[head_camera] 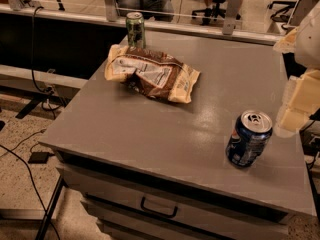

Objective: Move pepsi can near brown chip bag

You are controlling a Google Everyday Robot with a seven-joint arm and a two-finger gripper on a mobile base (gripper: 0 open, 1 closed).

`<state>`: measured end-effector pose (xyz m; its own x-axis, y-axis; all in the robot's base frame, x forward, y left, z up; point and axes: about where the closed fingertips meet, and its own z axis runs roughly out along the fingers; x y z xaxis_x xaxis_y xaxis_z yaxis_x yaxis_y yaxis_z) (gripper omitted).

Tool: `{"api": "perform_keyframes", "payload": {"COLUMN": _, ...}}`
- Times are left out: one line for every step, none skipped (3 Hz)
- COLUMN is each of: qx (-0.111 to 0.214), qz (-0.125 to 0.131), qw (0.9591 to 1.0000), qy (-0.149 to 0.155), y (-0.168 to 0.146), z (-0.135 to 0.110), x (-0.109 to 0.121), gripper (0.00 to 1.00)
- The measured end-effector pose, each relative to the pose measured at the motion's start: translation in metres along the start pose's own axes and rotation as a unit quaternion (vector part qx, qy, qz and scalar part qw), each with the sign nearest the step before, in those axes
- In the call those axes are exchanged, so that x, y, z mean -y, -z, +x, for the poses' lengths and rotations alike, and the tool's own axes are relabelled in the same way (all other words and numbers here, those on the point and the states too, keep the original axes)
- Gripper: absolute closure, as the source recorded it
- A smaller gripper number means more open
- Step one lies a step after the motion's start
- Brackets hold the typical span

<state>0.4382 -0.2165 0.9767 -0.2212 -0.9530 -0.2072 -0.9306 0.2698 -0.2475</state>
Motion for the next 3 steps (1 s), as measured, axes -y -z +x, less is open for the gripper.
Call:
{"api": "perform_keyframes", "payload": {"qx": 0.0, "qz": 0.0, "qw": 1.0, "qy": 0.0, "y": 0.0, "z": 0.0, "x": 0.0, "gripper": 0.0}}
{"api": "perform_keyframes", "payload": {"qx": 0.005, "qz": -0.008, "qw": 1.0, "qy": 0.001, "y": -0.007, "z": -0.002, "x": -0.001, "gripper": 0.0}}
{"api": "perform_keyframes", "payload": {"qx": -0.004, "qz": -0.033, "qw": 0.9994, "qy": 0.001, "y": -0.031, "z": -0.004, "x": -0.003, "gripper": 0.0}}
